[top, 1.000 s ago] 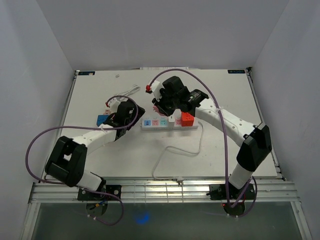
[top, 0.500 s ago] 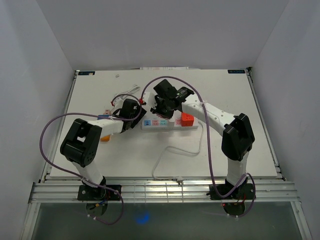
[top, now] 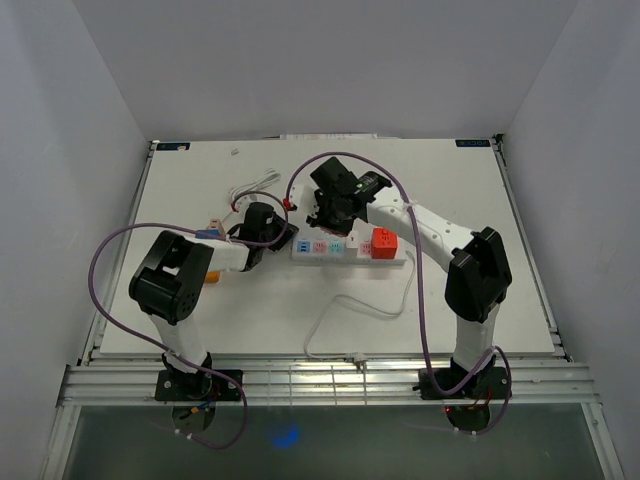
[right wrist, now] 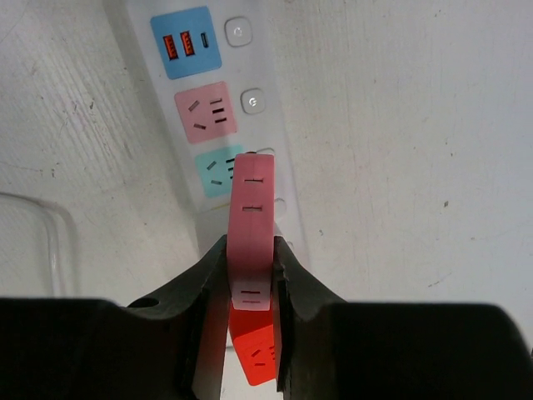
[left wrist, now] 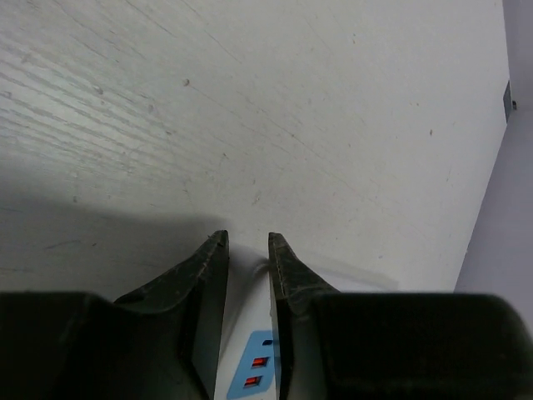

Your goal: Insert the plug

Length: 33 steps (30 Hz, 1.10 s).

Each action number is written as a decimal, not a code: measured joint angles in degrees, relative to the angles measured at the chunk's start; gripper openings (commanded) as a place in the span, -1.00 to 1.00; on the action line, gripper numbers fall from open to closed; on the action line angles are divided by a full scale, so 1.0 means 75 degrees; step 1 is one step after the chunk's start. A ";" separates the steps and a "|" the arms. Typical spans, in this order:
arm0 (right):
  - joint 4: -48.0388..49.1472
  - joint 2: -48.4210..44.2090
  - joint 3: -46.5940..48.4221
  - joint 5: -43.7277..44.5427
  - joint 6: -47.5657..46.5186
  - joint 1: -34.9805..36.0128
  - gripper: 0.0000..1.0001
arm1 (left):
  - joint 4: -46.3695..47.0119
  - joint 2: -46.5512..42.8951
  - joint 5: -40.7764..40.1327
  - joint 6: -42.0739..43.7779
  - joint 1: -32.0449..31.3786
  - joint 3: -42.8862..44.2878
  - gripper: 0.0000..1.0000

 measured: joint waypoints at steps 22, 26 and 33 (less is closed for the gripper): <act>-0.1769 -0.0242 0.0618 -0.0603 0.0090 -0.0003 -0.84 | 0.1821 0.0306 0.1119 0.0207 -0.1314 -0.0644 0.22; -0.2002 -0.0242 0.0589 -0.0519 0.0195 0.0023 -0.84 | 0.1818 0.0213 0.1023 0.0306 -0.1314 -0.0554 0.69; -0.2264 -0.0189 0.0478 -0.0507 0.0294 0.0055 -0.85 | 0.1020 -0.0746 0.0592 0.0472 -0.1043 -0.0906 0.72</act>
